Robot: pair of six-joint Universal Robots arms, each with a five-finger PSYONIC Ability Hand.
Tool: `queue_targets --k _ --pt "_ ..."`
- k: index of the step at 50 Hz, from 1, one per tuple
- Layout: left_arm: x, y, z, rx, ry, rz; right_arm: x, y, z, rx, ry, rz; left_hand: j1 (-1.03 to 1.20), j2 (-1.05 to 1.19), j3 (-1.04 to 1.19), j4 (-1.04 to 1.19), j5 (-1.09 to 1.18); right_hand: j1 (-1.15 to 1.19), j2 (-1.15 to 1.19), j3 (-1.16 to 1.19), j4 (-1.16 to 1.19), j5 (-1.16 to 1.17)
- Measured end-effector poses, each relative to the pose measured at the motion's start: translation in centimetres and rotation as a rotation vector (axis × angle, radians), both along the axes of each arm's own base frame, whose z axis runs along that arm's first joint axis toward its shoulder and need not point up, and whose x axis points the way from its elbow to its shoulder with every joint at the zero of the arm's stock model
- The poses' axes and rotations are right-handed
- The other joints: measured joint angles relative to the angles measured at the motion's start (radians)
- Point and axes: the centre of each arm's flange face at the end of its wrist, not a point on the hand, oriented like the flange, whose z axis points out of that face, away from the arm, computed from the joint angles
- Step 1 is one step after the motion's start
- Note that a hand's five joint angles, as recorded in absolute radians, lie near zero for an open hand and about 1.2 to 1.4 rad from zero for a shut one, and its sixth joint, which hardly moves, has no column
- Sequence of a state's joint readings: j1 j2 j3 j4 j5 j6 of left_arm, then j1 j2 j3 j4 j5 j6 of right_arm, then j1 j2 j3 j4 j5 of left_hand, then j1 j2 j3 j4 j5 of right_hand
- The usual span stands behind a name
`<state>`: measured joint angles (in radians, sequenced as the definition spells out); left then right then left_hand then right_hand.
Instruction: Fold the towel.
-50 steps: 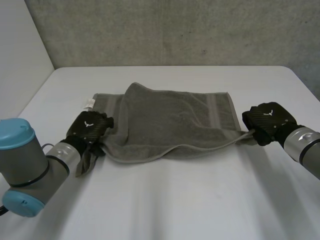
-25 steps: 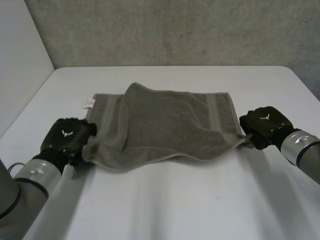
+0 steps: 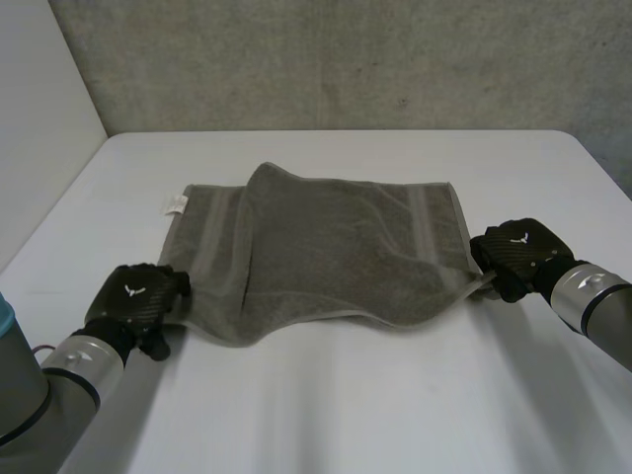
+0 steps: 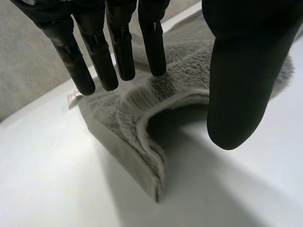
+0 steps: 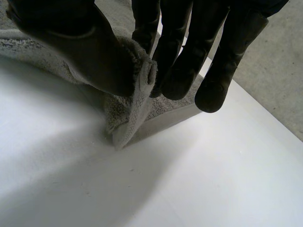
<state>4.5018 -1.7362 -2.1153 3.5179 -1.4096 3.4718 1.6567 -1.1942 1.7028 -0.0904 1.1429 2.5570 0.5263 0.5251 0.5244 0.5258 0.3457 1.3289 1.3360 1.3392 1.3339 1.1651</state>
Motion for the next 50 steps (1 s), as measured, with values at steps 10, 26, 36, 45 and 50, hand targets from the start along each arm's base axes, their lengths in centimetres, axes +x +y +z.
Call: queue_targets --k 10,26,36,45,50 --pt "-0.2 -1.1 0.4 -0.083 0.018 0.001 0.0 0.1 -0.2 0.006 0.003 0.002 0.0 0.0 0.0 0.0 0.005 0.0 0.0 0.0 0.0 0.0" --pt "-0.7 -3.0 -1.7 -0.055 -0.004 -0.005 -0.1 0.0 -0.3 0.007 0.0 -0.002 0.036 0.036 0.037 0.035 0.042 0.0 0.0 0.0 0.0 0.0" --pt "-0.9 -3.6 -2.2 -0.047 -0.008 -0.004 -0.3 -0.1 -0.2 0.006 -0.003 -0.009 0.082 0.082 0.083 0.08 0.087 0.0 0.0 0.0 0.0 0.0" --pt "-1.0 -4.1 -2.8 -0.057 -0.006 -0.008 -0.2 -0.1 -0.2 0.005 -0.003 -0.009 0.082 0.083 0.083 0.081 0.087 0.0 0.0 0.0 0.0 0.0" --pt "-1.2 -4.7 -2.8 -0.095 0.002 -0.007 -0.2 -0.1 -0.2 0.006 -0.003 -0.009 0.068 0.069 0.069 0.069 0.071 0.0 0.0 0.0 0.0 0.0"
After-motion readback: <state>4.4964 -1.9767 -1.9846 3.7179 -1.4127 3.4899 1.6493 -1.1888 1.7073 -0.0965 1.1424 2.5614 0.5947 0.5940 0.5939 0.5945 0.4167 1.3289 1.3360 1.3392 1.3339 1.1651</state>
